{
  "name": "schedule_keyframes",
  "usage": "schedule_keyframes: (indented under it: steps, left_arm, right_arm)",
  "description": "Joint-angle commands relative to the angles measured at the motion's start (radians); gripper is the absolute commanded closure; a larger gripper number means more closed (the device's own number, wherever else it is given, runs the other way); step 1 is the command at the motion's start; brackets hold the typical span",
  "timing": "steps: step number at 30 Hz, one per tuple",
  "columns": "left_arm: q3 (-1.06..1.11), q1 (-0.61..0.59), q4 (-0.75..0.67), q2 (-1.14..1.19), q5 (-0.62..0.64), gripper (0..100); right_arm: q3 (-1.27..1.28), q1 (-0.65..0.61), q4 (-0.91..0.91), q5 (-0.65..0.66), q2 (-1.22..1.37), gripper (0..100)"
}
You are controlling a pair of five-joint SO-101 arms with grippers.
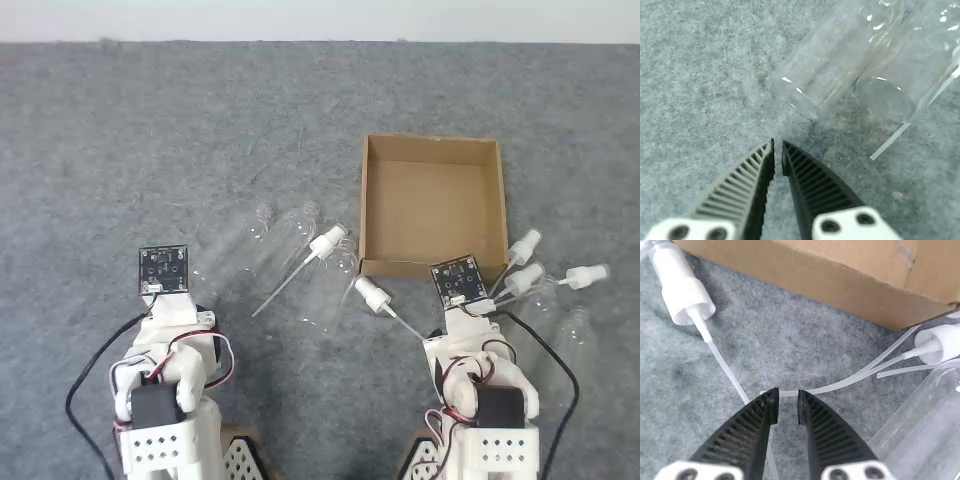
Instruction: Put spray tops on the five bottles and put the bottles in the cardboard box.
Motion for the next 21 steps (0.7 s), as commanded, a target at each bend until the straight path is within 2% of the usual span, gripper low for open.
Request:
schedule_keyframes:
  steps: [1, 21]
  left_arm:
    - [-0.01, -0.005, 0.003, -0.02, -0.006, 98]
    - [-0.01, -0.003, 0.003, -0.02, -0.006, 98]
  right_arm:
    - [0.02, 0.004, 0.012, 0.011, -0.012, 97.6]
    - [0.02, 0.007, 0.012, 0.011, -0.012, 97.6]
